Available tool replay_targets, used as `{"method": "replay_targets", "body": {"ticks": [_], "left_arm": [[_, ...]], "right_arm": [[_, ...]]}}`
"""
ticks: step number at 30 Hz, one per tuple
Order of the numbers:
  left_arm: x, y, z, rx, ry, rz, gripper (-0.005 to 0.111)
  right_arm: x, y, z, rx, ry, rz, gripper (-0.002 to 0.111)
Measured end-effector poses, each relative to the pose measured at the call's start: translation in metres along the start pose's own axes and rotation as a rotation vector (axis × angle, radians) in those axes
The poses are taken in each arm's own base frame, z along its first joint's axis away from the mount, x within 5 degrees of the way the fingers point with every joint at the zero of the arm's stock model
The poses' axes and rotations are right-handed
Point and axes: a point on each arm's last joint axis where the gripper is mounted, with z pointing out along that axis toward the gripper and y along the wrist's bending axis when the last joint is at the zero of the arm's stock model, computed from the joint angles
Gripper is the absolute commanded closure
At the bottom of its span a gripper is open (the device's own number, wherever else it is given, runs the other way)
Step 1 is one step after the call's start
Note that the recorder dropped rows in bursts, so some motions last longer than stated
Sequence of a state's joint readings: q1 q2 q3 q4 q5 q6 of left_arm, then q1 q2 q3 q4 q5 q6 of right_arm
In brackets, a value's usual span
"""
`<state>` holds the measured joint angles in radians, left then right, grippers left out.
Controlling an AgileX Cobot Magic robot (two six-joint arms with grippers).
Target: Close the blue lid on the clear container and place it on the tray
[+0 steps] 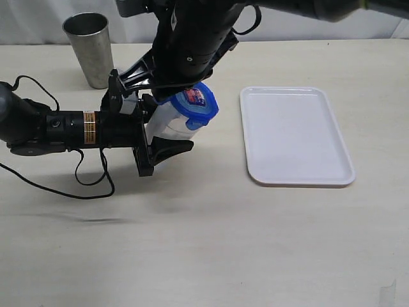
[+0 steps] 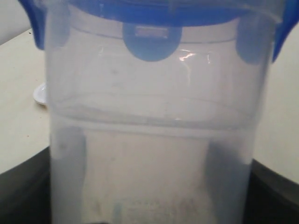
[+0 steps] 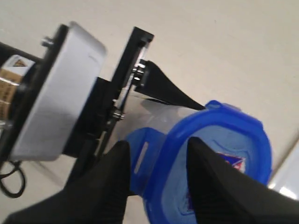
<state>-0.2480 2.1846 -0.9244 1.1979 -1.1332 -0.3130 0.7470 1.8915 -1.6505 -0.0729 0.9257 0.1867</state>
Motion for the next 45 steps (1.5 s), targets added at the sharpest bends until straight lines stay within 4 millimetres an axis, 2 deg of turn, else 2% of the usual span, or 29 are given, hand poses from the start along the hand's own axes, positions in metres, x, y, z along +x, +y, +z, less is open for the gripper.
{"method": "replay_targets", "body": {"ticks": [8,16,23,28,36,41,45], "left_arm": [[0.001,0.002,0.000,-0.025,0.007,-0.026,0.107],[0.001,0.003,0.000,-0.034,0.009,-0.036,0.107],[0.001,0.003,0.000,-0.036,0.008,-0.035,0.107],[0.001,0.003,0.000,-0.036,0.008,-0.033,0.107],[-0.002,0.002,0.000,-0.025,-0.015,-0.027,0.107],[-0.002,0.002,0.000,-0.019,-0.013,-0.018,0.107],[-0.002,0.002,0.000,-0.019,-0.013,-0.016,0.107]], "right_arm": [[-0.002,-0.002,0.011,0.046,0.003,0.001,0.071],[-0.003,0.006,0.014,0.046,0.004,-0.056,0.094],[0.003,0.022,0.023,0.175,0.031,-0.207,0.095],[0.002,0.025,0.022,0.204,0.031,-0.234,0.095],[-0.006,0.028,-0.001,0.178,-0.002,-0.237,0.094],[-0.012,0.025,-0.051,0.163,-0.120,-0.248,0.094],[-0.008,0.019,-0.087,0.173,-0.194,-0.251,0.094]]}}
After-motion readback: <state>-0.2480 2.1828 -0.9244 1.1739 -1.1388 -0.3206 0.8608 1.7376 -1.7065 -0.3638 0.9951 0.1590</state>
